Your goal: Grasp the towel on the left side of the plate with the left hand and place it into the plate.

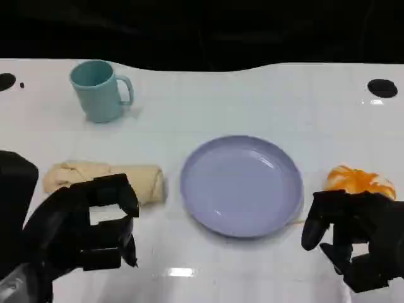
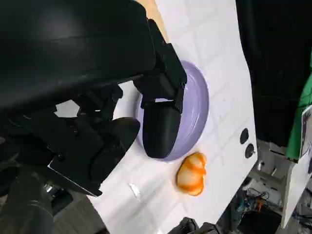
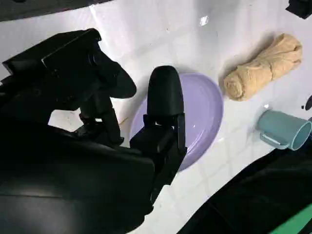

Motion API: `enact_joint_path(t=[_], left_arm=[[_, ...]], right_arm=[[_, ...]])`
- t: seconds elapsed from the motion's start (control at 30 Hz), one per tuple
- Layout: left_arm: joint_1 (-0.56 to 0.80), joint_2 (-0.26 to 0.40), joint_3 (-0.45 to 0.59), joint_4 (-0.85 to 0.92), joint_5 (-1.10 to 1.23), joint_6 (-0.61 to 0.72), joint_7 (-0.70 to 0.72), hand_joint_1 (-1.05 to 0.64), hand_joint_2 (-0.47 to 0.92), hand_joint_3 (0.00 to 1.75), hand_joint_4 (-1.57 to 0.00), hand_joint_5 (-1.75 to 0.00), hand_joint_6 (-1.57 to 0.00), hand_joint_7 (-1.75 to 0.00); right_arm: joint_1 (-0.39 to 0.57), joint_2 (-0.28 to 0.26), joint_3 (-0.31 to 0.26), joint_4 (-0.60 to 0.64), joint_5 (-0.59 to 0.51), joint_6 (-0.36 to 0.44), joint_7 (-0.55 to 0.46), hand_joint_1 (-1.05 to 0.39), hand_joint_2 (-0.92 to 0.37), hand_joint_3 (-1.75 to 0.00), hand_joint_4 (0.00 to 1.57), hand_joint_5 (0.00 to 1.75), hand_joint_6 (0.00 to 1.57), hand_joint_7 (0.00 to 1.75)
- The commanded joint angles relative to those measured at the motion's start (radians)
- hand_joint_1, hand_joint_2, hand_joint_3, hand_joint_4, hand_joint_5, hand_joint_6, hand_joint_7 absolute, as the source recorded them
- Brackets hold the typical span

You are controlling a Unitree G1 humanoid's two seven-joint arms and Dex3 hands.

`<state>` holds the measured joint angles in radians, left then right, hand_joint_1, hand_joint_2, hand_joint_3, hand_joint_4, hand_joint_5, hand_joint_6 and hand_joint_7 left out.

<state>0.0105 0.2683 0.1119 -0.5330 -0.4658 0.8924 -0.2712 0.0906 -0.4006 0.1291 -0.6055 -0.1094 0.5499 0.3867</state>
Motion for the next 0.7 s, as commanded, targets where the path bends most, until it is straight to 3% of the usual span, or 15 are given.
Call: enact_joint_path(t=[0.03,0.7], left_arm=[[-0.007,0.013,0.003,0.007,0.002,-0.011,0.001,-0.01,0.5,1.4,-0.88,-1.75,-0.74,-1.75],[-0.008,0.016,0.002,-0.001,0.004,-0.005,0.008,-0.01,0.49,1.41,-0.87,-1.75,-0.74,-1.75]], right_arm=[[-0.003,-0.005,-0.009,-0.003,0.004,-0.006,-0.003,0.04,-0.55,-1.1,0.71,1.73,0.71,1.43],[-0.008,-0.01,-0.009,-0.012,0.002,0.013,0.0,0.02,-0.55,-1.1,0.71,1.74,0.71,1.44]])
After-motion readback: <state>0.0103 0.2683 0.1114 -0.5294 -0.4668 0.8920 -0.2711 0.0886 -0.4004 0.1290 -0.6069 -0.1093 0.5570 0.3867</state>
